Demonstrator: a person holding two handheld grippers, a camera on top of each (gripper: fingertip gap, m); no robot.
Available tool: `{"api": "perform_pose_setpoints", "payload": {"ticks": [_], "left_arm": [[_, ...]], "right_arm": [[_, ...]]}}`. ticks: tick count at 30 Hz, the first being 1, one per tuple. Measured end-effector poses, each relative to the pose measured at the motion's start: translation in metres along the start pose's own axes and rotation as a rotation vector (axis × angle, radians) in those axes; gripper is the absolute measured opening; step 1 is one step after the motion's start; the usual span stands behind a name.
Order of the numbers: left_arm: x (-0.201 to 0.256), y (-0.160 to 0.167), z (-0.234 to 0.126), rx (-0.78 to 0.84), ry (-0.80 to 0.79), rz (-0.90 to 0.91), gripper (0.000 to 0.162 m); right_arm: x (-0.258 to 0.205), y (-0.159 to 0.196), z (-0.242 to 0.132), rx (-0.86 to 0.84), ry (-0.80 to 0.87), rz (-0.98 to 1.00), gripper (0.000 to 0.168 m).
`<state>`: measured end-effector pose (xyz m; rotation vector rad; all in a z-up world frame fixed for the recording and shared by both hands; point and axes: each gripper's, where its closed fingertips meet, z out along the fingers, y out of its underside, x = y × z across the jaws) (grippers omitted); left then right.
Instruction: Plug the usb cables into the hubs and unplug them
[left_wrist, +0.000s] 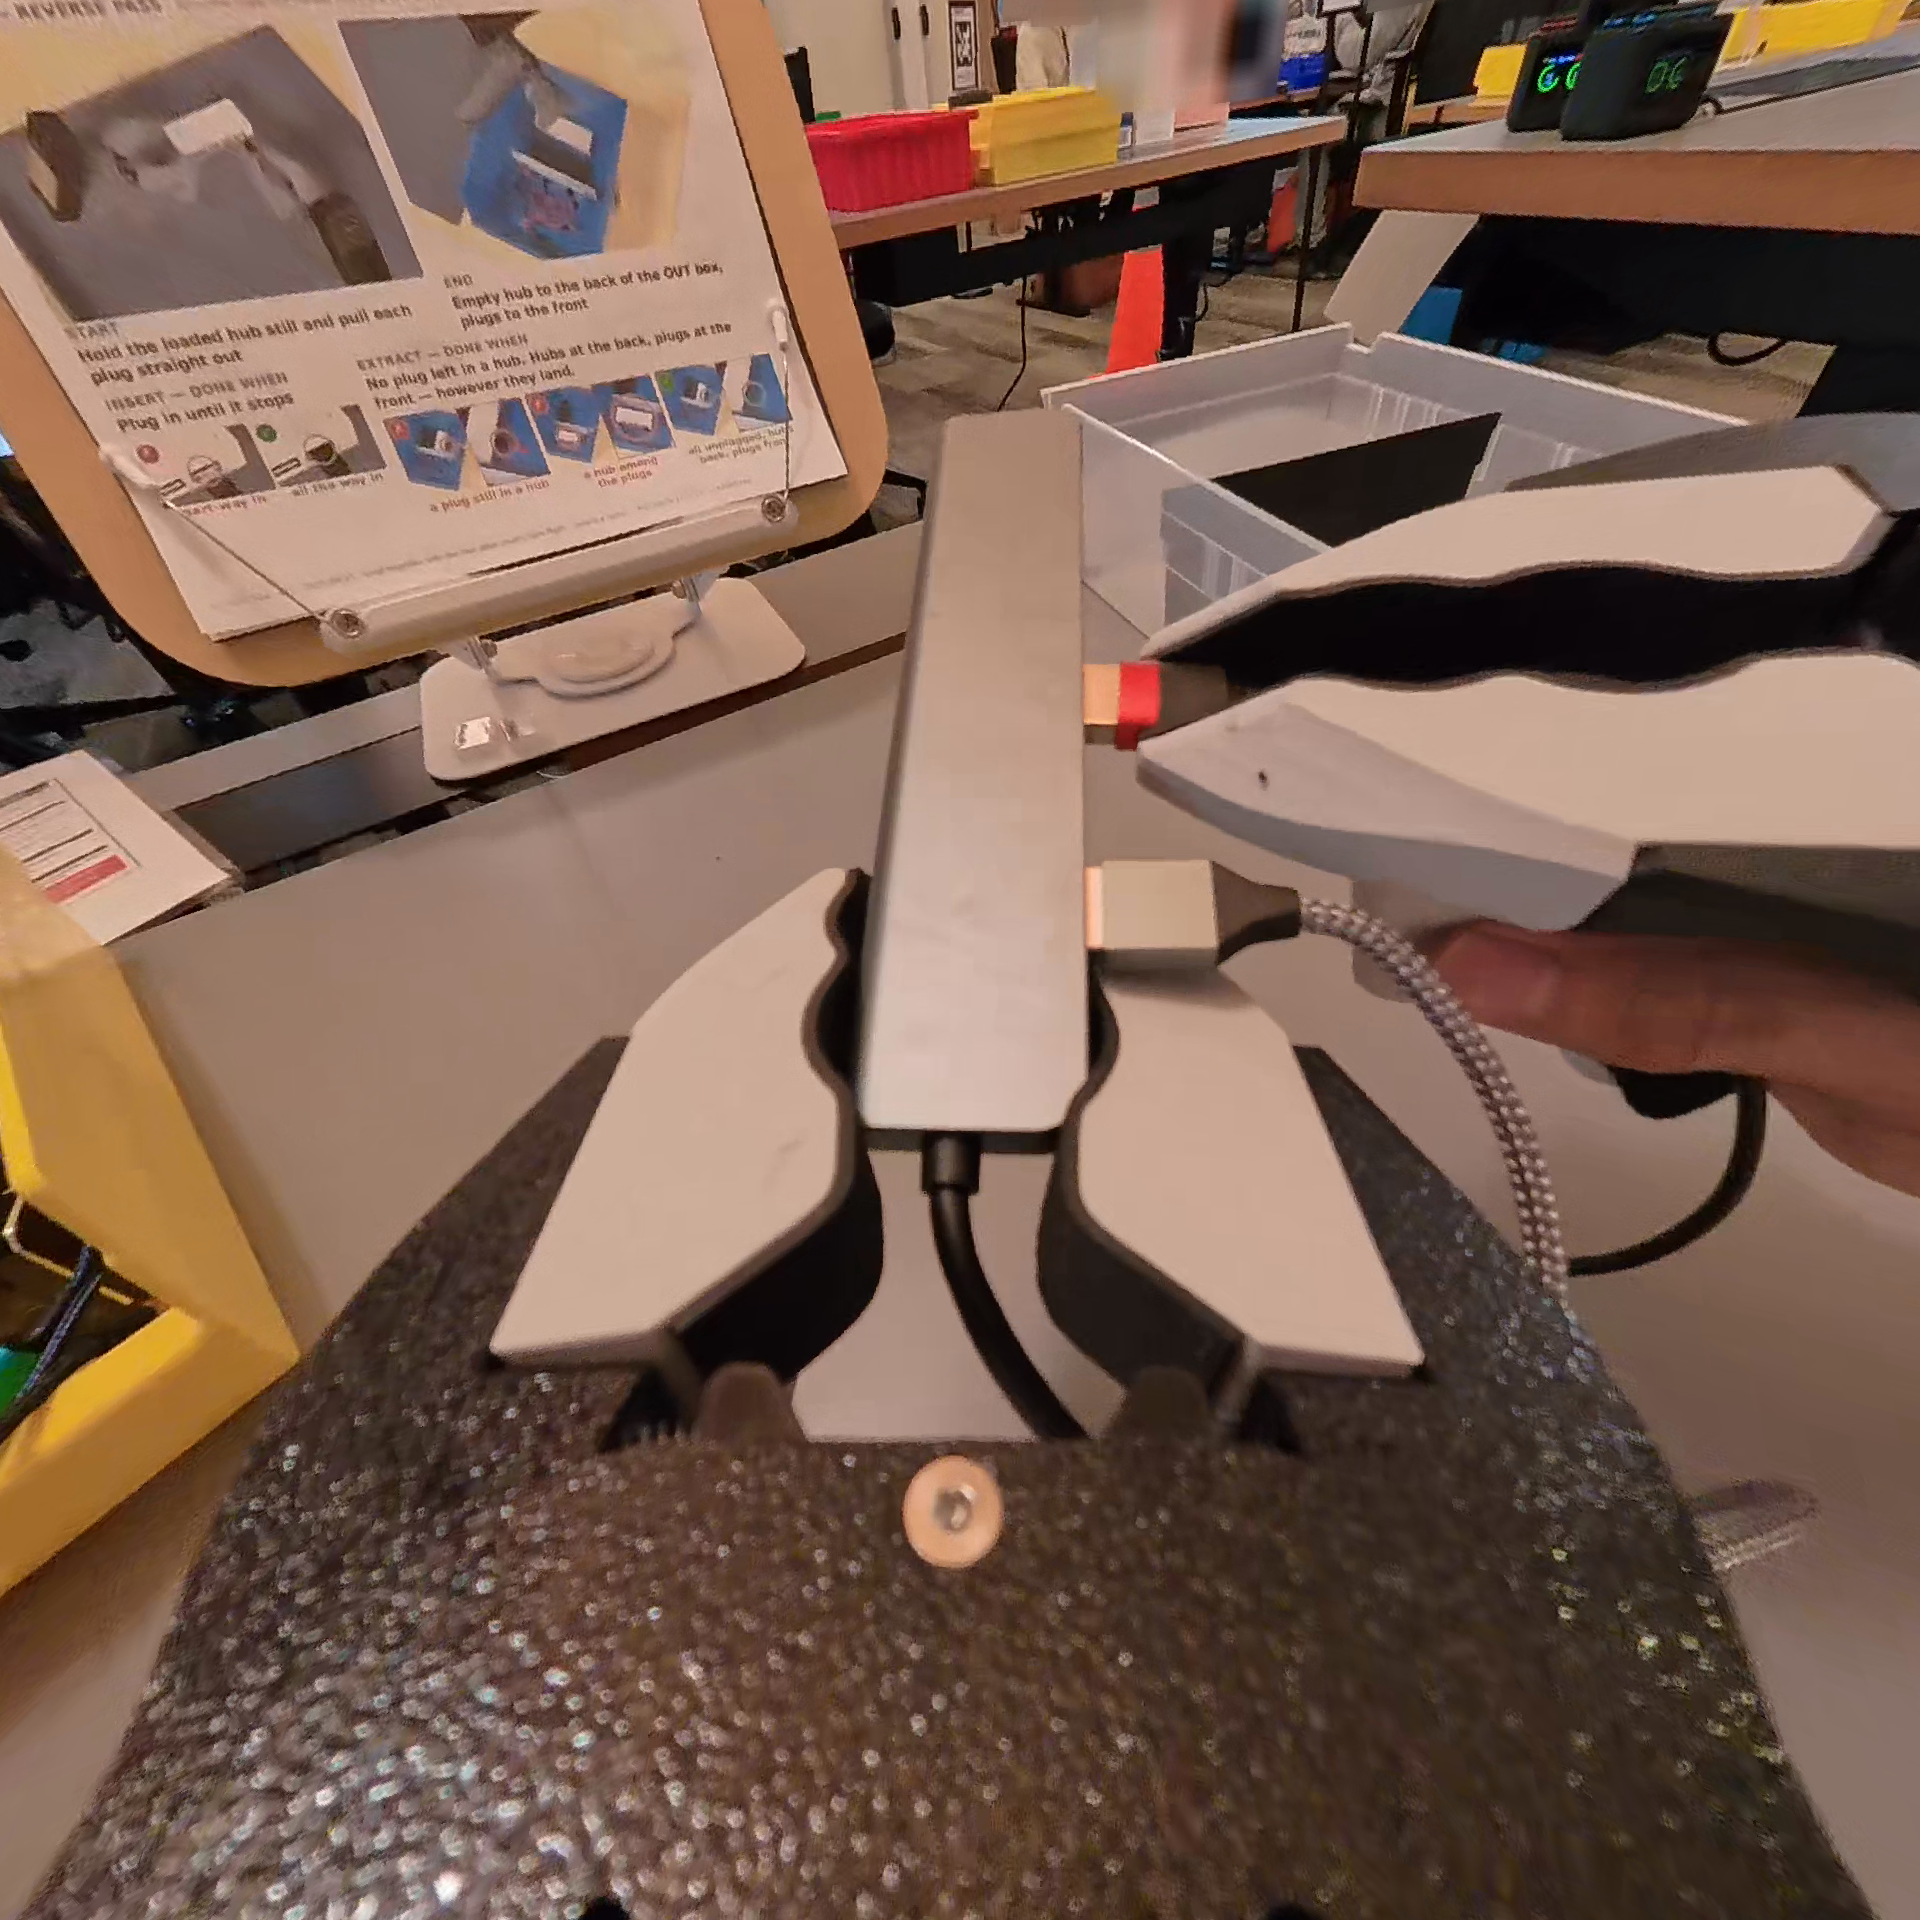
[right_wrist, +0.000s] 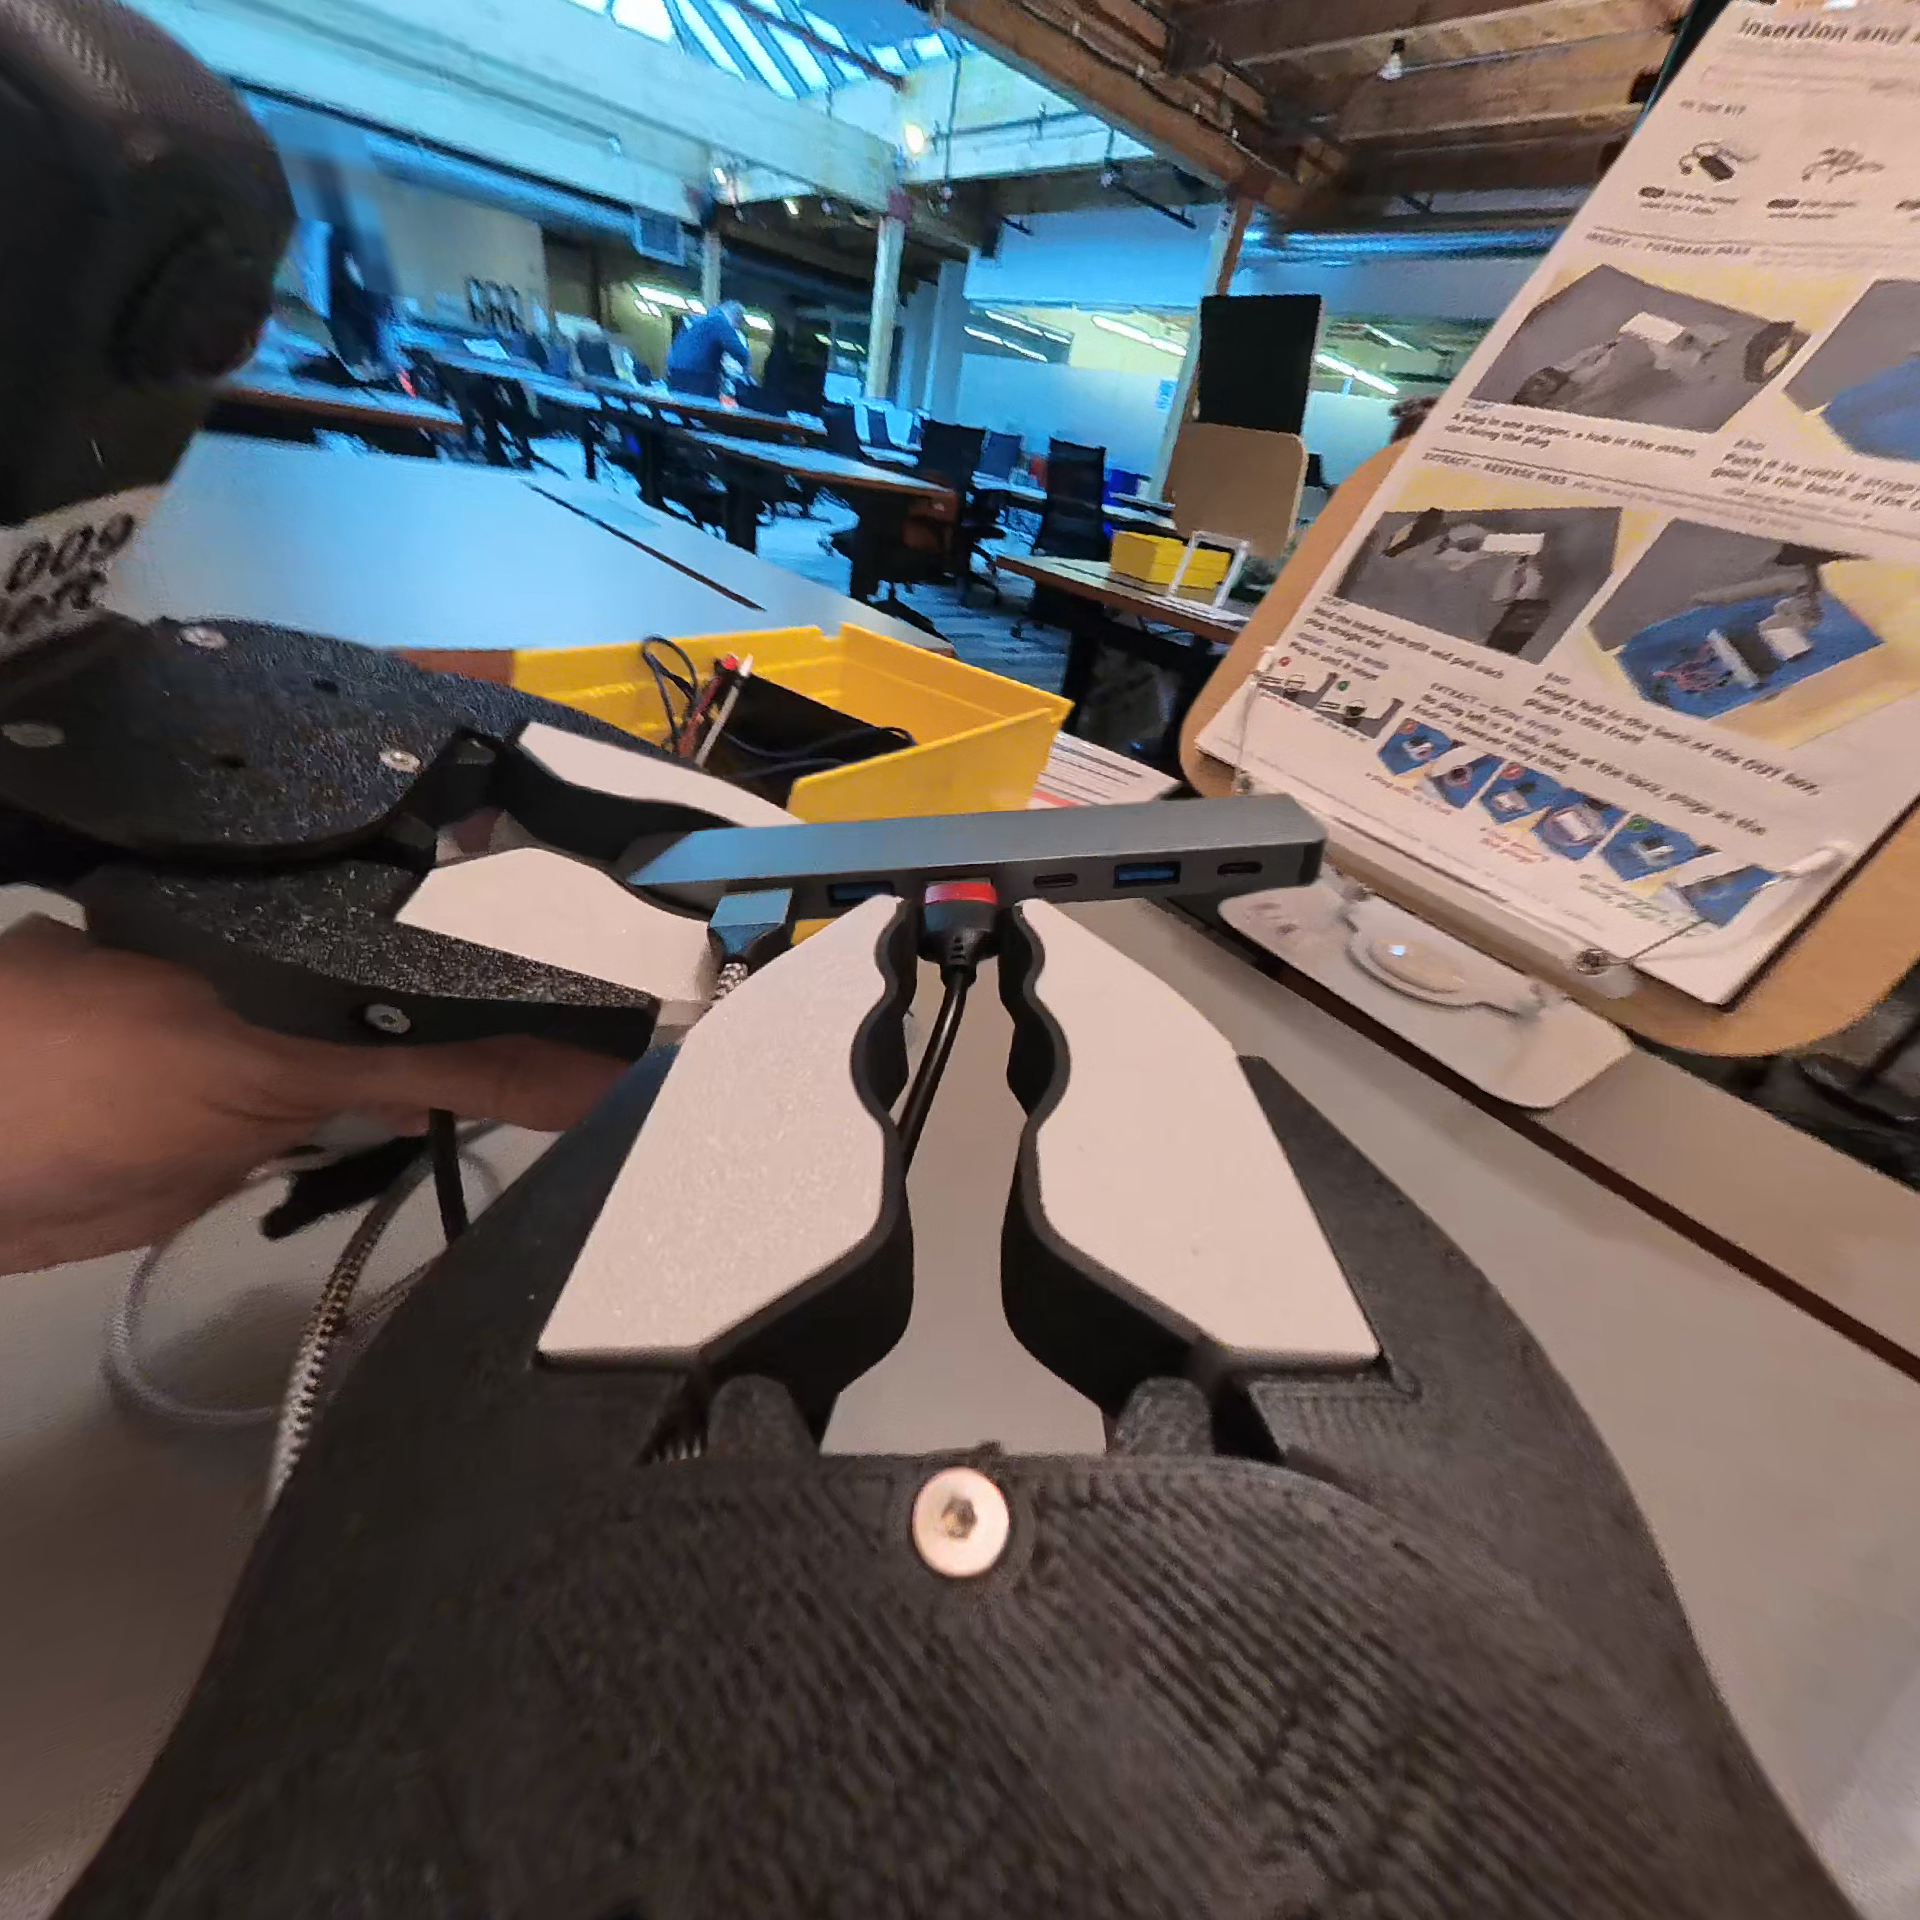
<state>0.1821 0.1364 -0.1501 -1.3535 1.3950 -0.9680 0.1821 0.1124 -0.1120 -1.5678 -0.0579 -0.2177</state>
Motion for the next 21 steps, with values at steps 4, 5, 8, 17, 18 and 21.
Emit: {"api": "perform_pose_setpoints", "payload": {"ticks": [4, 5, 8, 17, 18, 21], "left_arm": [[-0.017, 0.001, 0.001, -0.006, -0.073, -0.042, 0.033], [-0.040, 0.001, -0.002, 0.009, -0.126, -0.108, 0.033], [-0.080, -0.015, -0.021, 0.066, -0.128, -0.156, 0.033], [-0.090, -0.022, -0.061, 0.072, -0.123, -0.036, 0.033], [-0.092, -0.020, -0.063, 0.064, -0.120, -0.038, 0.033], [-0.091, -0.015, -0.065, 0.062, -0.100, -0.062, 0.033]], "right_arm": [[0.005, -0.001, -0.005, -0.053, 0.039, -0.081, 0.016], [0.012, -0.002, -0.010, -0.069, 0.076, -0.113, 0.015], [0.033, -0.008, -0.022, -0.031, 0.096, -0.055, 0.015], [0.118, -0.069, -0.083, 0.240, 0.173, -0.016, 0.015], [0.134, -0.075, -0.089, 0.257, 0.195, -0.038, 0.015], [0.192, -0.075, -0.099, 0.194, 0.287, -0.153, 0.016]]}}
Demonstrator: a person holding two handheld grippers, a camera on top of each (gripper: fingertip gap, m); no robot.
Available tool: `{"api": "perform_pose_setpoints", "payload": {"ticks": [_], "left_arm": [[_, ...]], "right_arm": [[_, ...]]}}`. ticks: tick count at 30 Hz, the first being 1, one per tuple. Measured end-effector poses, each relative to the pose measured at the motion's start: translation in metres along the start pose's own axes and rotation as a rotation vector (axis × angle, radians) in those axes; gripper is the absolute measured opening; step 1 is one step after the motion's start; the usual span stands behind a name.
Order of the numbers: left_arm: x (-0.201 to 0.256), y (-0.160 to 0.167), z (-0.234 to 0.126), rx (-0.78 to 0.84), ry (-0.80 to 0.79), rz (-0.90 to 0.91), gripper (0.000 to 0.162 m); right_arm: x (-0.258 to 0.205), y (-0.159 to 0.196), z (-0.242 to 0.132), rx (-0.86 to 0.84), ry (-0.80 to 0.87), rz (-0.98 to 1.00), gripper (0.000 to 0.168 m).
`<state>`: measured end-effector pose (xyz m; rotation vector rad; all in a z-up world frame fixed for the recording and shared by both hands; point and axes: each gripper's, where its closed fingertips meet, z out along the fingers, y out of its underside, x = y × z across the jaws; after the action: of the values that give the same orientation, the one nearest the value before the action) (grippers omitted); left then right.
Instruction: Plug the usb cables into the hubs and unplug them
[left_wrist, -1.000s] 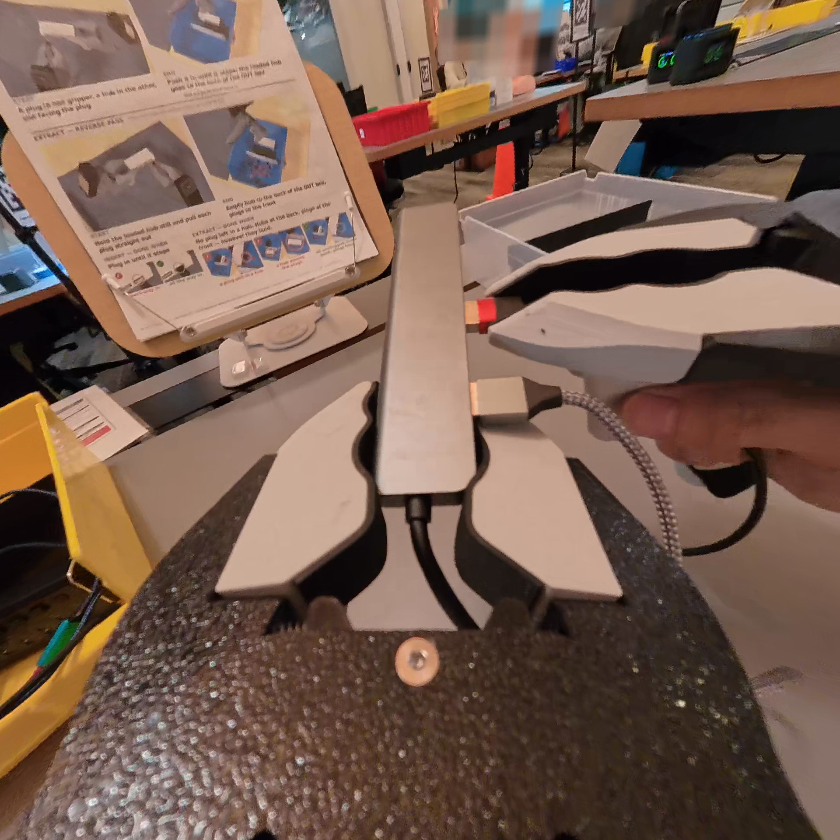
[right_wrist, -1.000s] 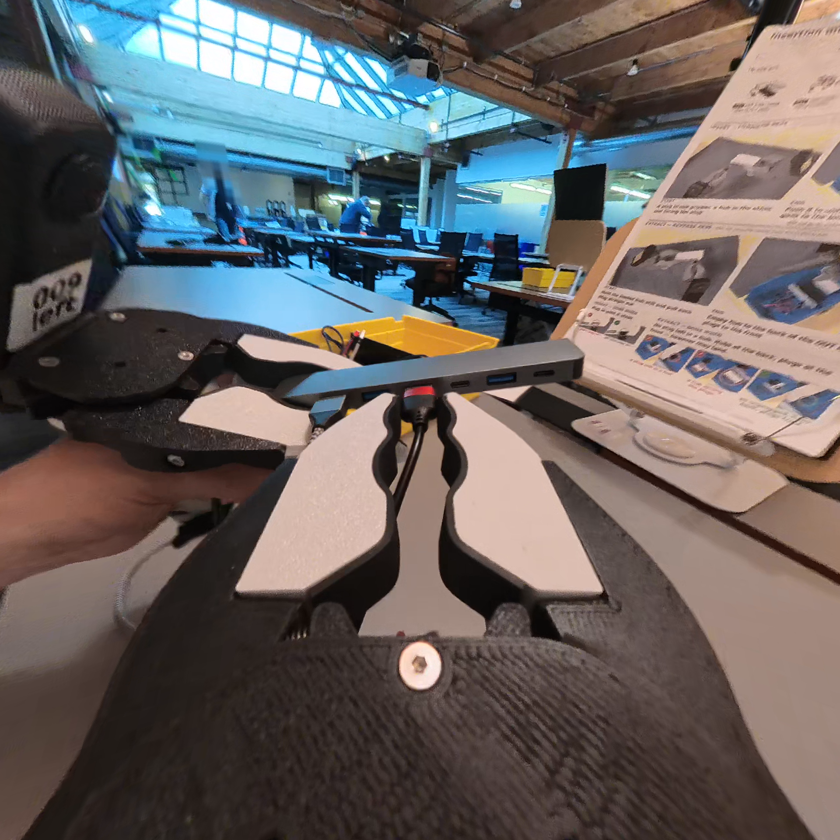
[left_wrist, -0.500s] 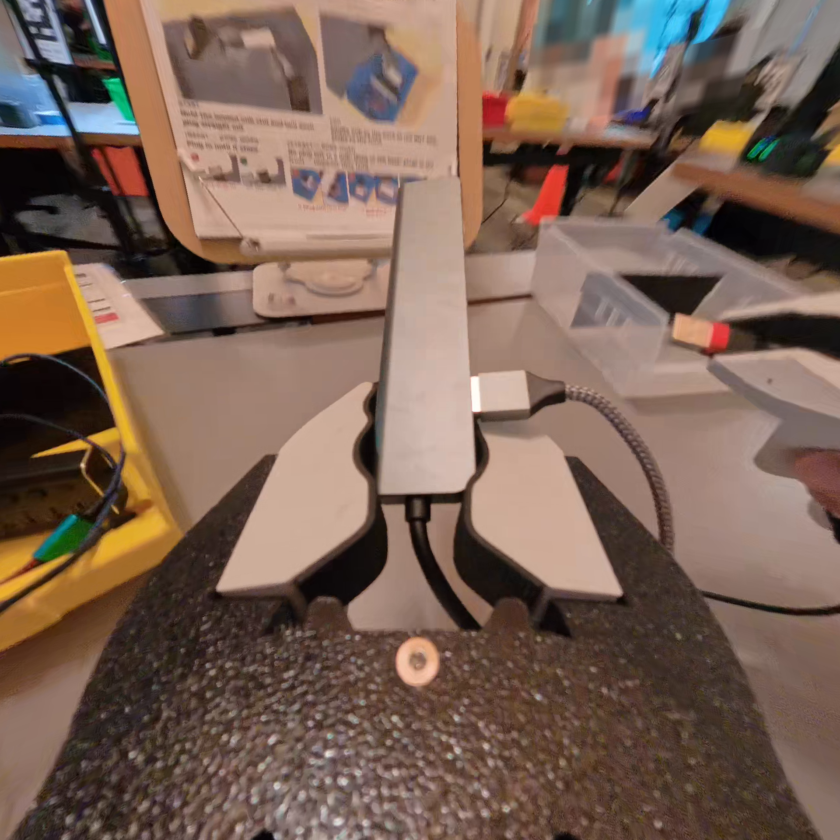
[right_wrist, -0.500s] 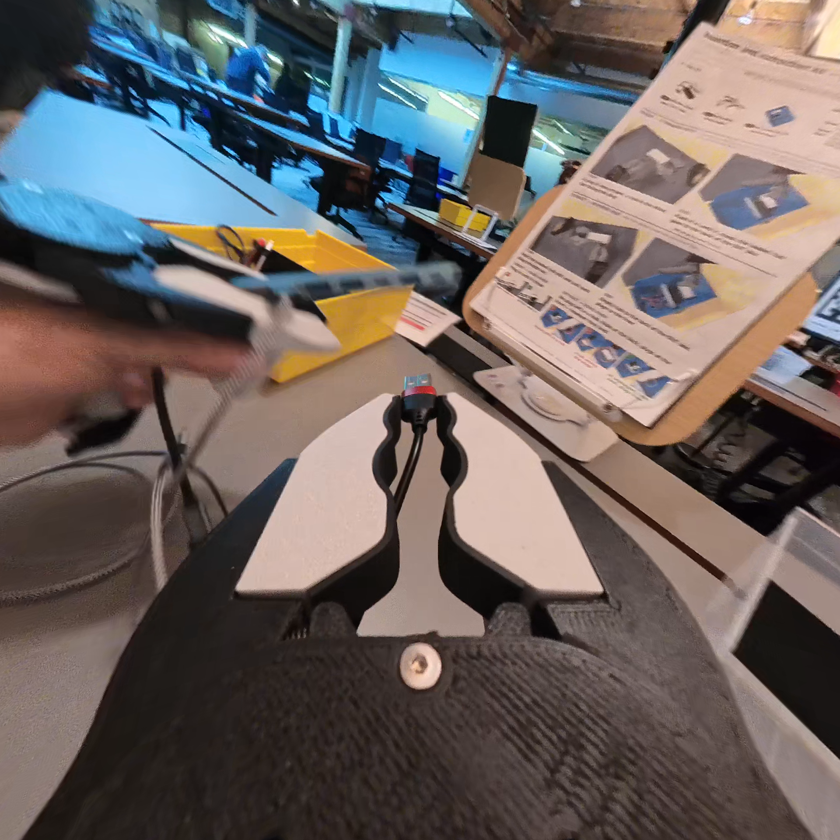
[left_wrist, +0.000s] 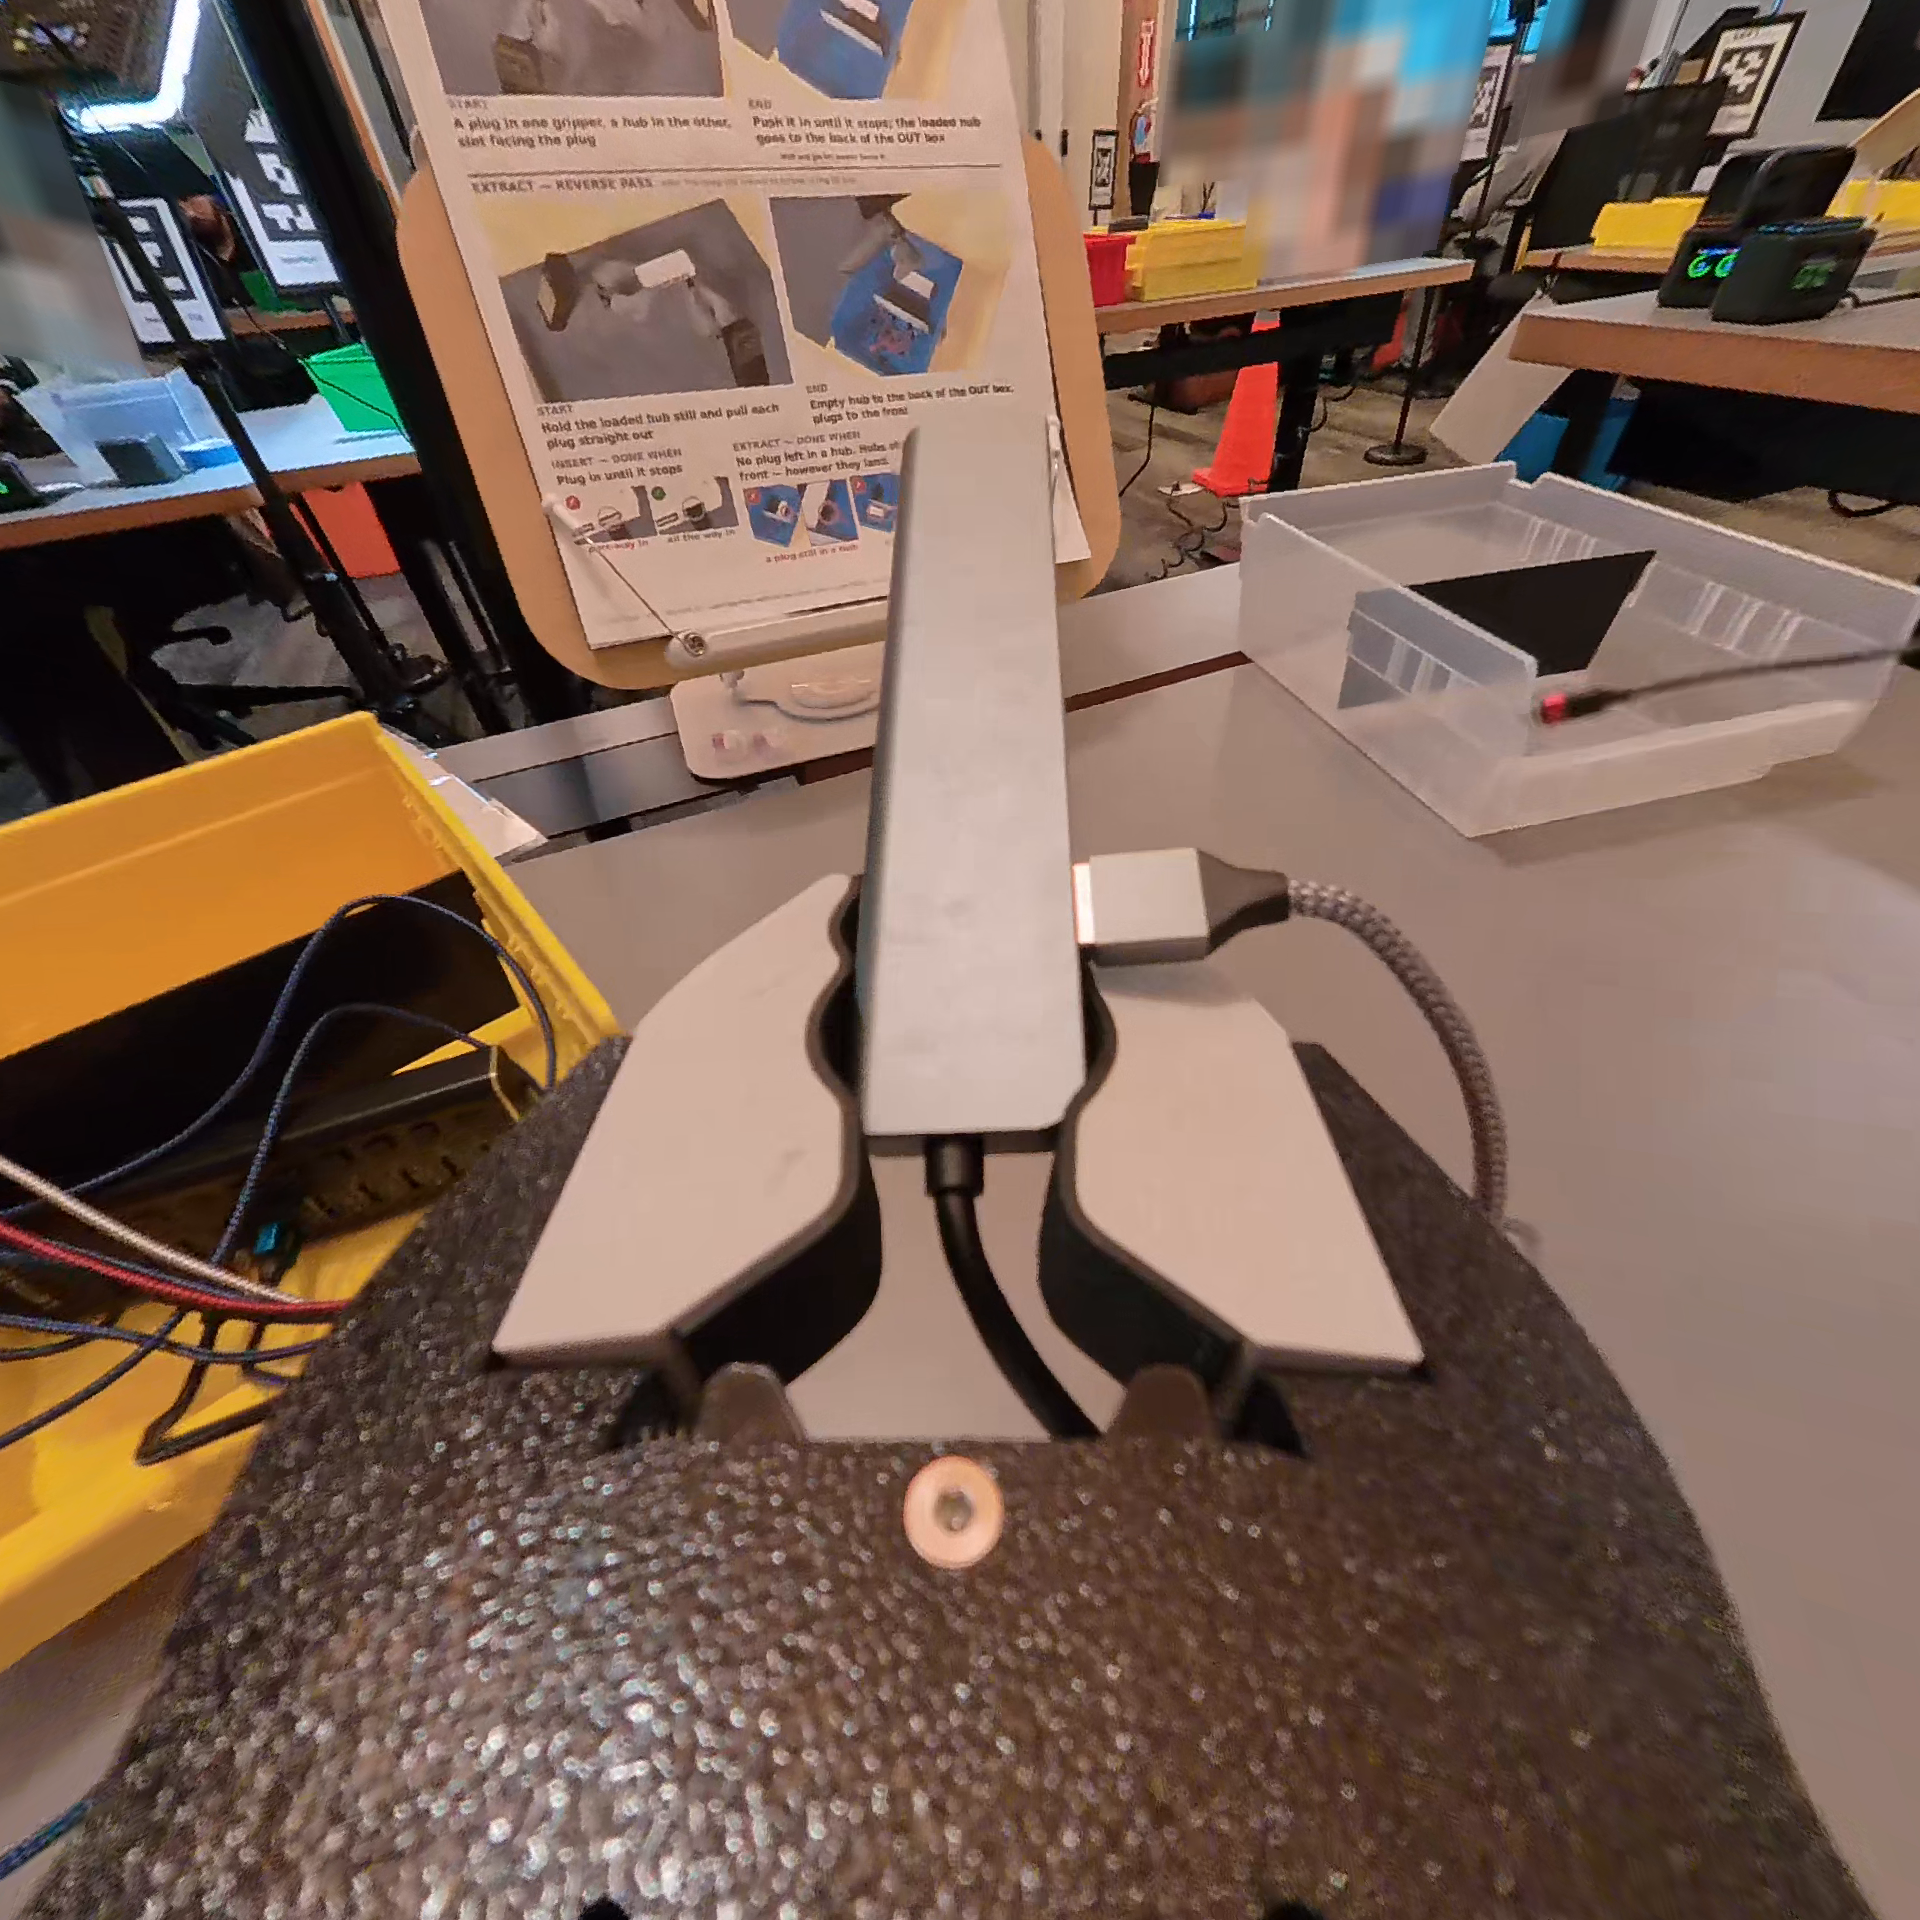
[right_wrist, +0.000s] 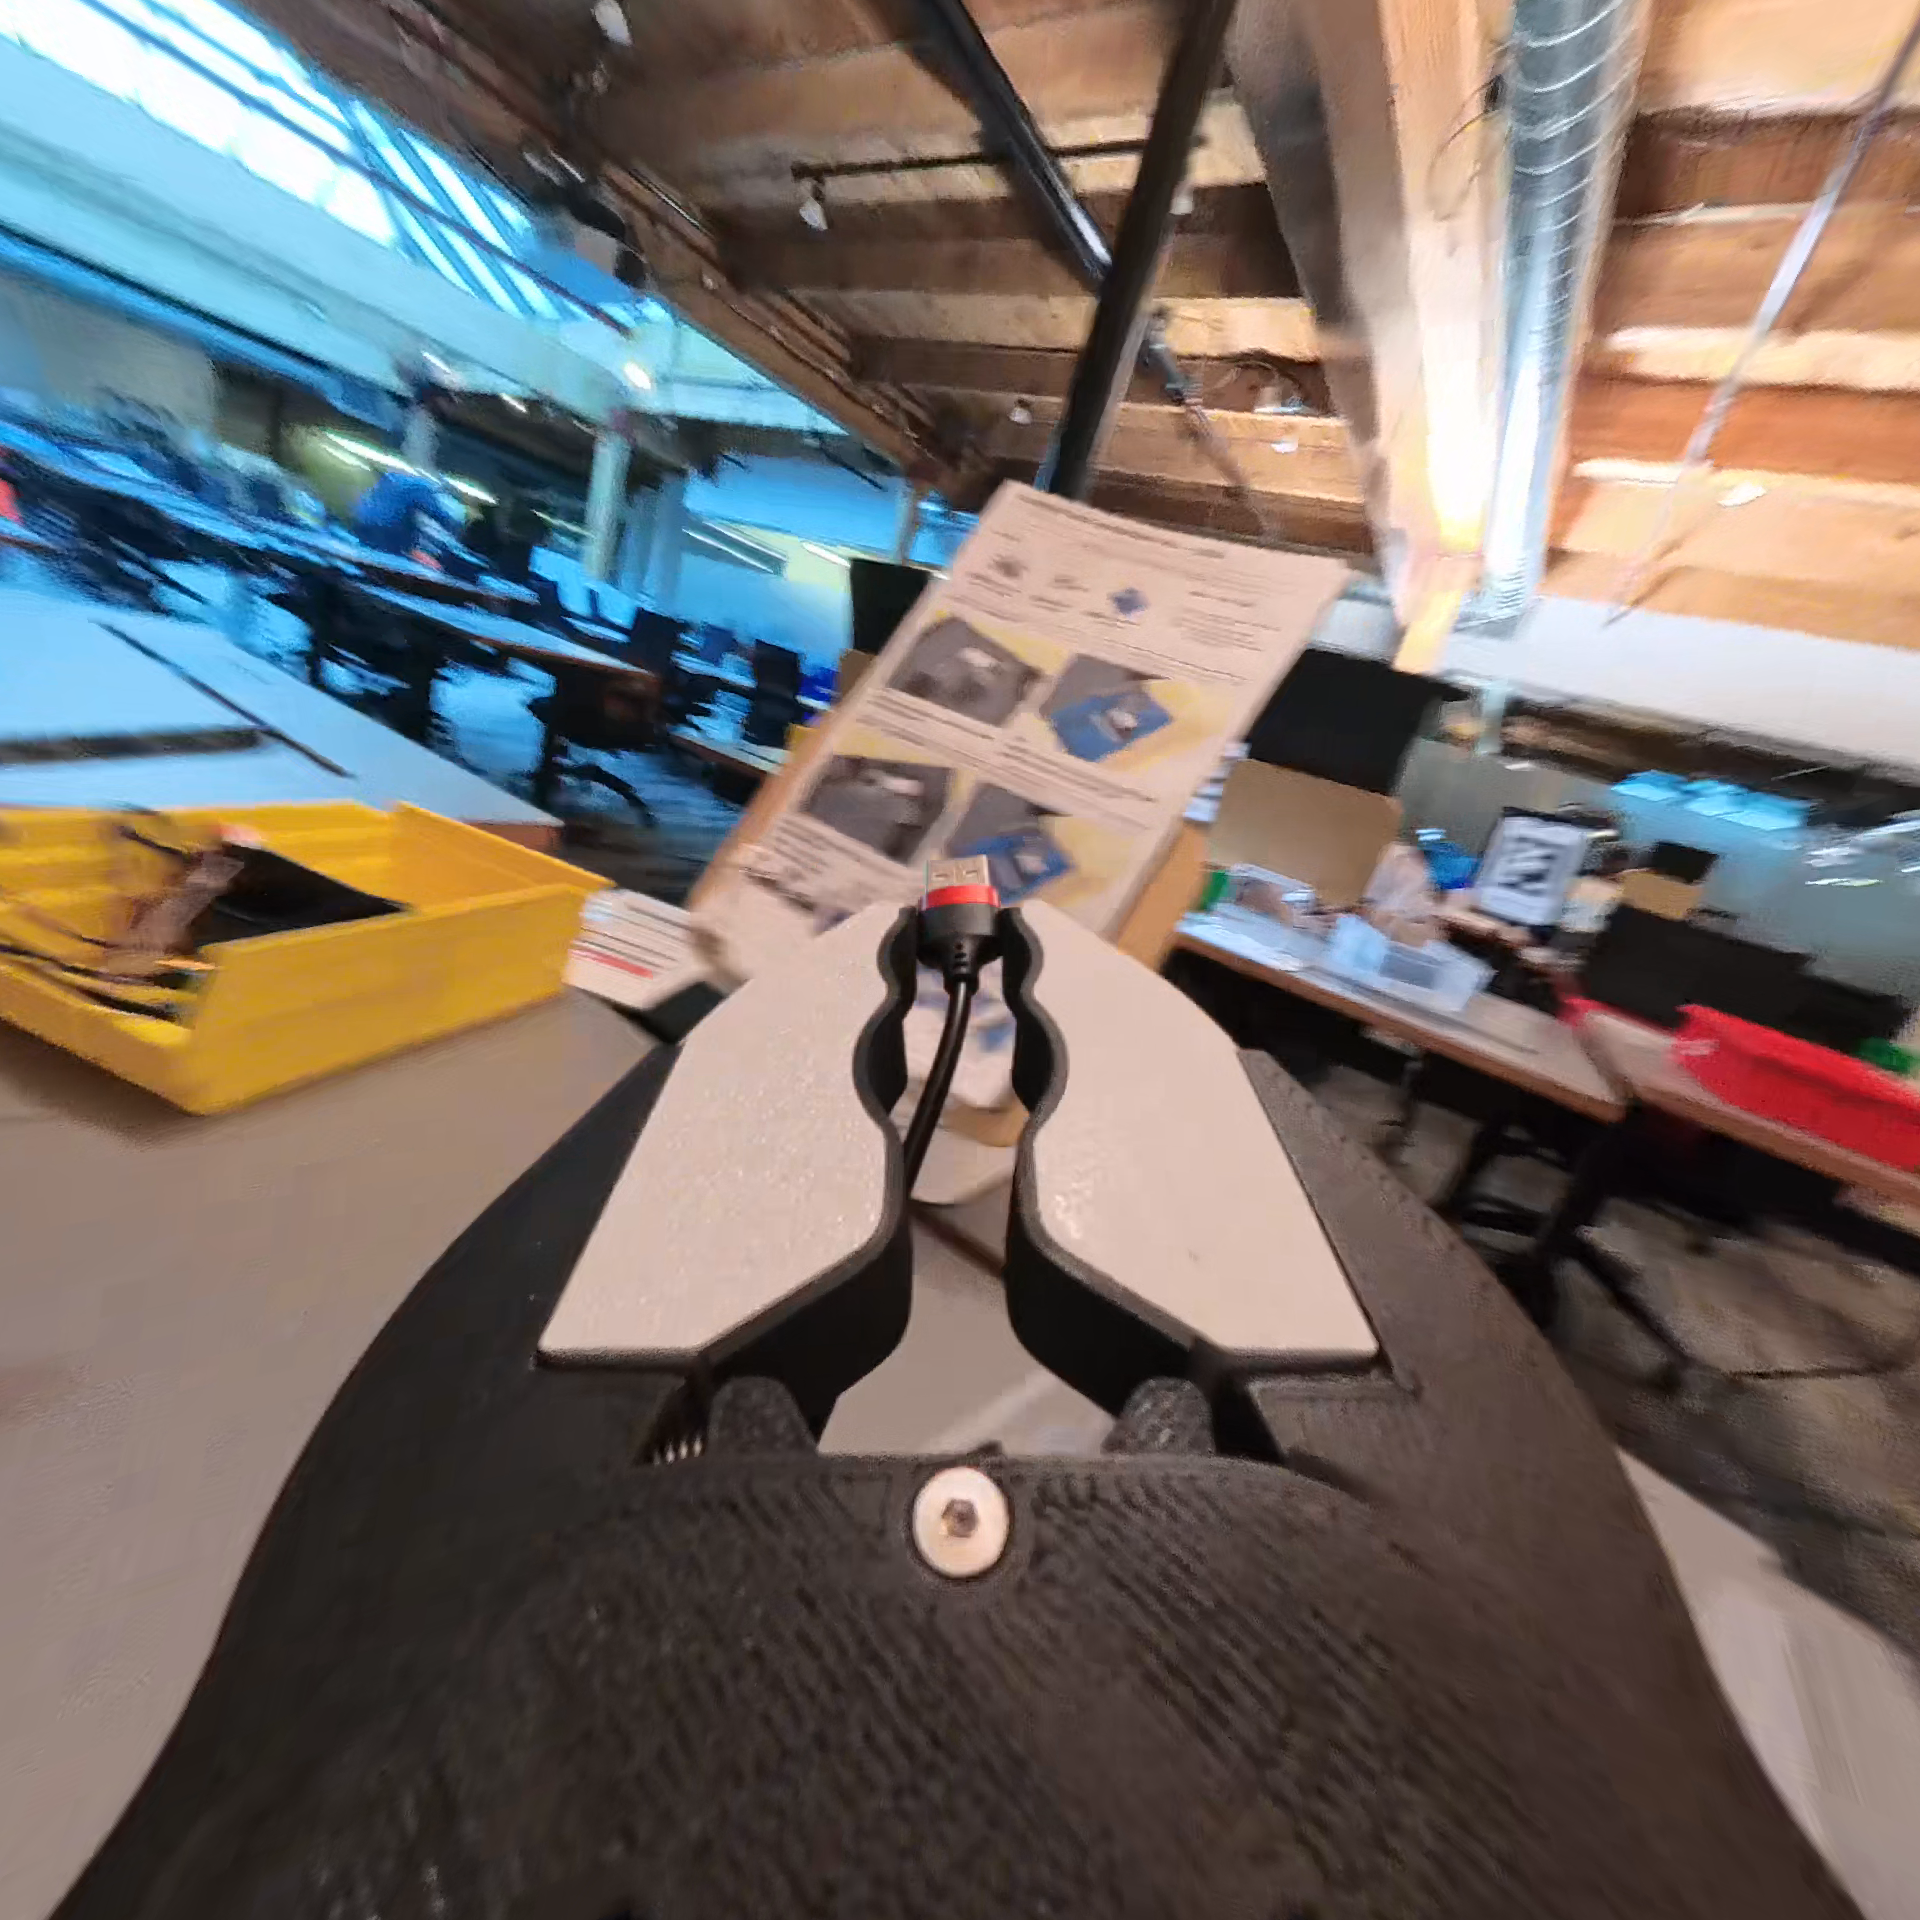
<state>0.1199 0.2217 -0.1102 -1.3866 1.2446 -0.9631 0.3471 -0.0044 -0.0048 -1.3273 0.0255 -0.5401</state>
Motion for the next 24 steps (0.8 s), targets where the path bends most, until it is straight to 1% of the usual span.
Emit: {"api": "perform_pose_setpoints", "payload": {"ticks": [3, 5, 7, 8, 11, 12, 14, 15, 16, 18, 20, 21, 22, 24], "left_arm": [[0.005, 0.004, 0.001, -0.001, 0.014, -0.005, 0.033], [0.008, 0.006, 0.001, -0.001, 0.026, -0.015, 0.033], [0.010, 0.009, 0.001, -0.005, 0.036, -0.021, 0.033], [0.010, 0.010, 0.001, -0.009, 0.037, -0.018, 0.033], [0.010, 0.012, 0.000, -0.015, 0.044, -0.007, 0.033], [0.010, 0.013, 0.000, -0.017, 0.046, -0.005, 0.033], [0.010, 0.015, 0.002, -0.025, 0.061, 0.003, 0.033], [0.011, 0.016, 0.003, -0.033, 0.072, 0.009, 0.033], [0.012, 0.017, 0.005, -0.039, 0.081, 0.017, 0.033], [0.015, 0.020, 0.008, -0.051, 0.103, 0.027, 0.033], [0.018, 0.021, 0.010, -0.055, 0.126, 0.026, 0.033], [0.020, 0.022, 0.011, -0.053, 0.138, 0.022, 0.033], [0.022, 0.022, 0.012, -0.053, 0.145, 0.017, 0.033], [0.023, 0.026, 0.014, -0.058, 0.153, 0.008, 0.033]], "right_arm": [[0.062, 0.018, 0.005, -0.045, 0.118, -0.163, 0.015], [0.093, 0.044, 0.005, -0.097, 0.158, -0.178, 0.016], [0.110, 0.077, 0.001, -0.160, 0.173, -0.200, 0.016], [0.112, 0.096, -0.001, -0.218, 0.149, -0.199, 0.015], [0.084, 0.156, -0.011, -0.447, -0.096, -0.171, 0.015], [0.079, 0.172, -0.017, -0.530, -0.142, -0.184, 0.018], [0.073, 0.190, -0.025, -0.651, -0.199, -0.208, 0.028], [0.068, 0.195, -0.030, -0.710, -0.248, -0.224, 0.038], [0.071, 0.197, -0.032, -0.750, -0.247, -0.248, 0.049], [0.081, 0.189, -0.033, -0.789, -0.204, -0.270, 0.058], [0.086, 0.167, -0.029, -0.755, -0.123, -0.235, 0.061], [0.081, 0.150, -0.026, -0.702, -0.093, -0.184, 0.061], [0.063, 0.131, -0.021, -0.628, -0.112, -0.108, 0.061], [0.003, 0.093, -0.016, -0.476, -0.235, 0.031, 0.068]]}}
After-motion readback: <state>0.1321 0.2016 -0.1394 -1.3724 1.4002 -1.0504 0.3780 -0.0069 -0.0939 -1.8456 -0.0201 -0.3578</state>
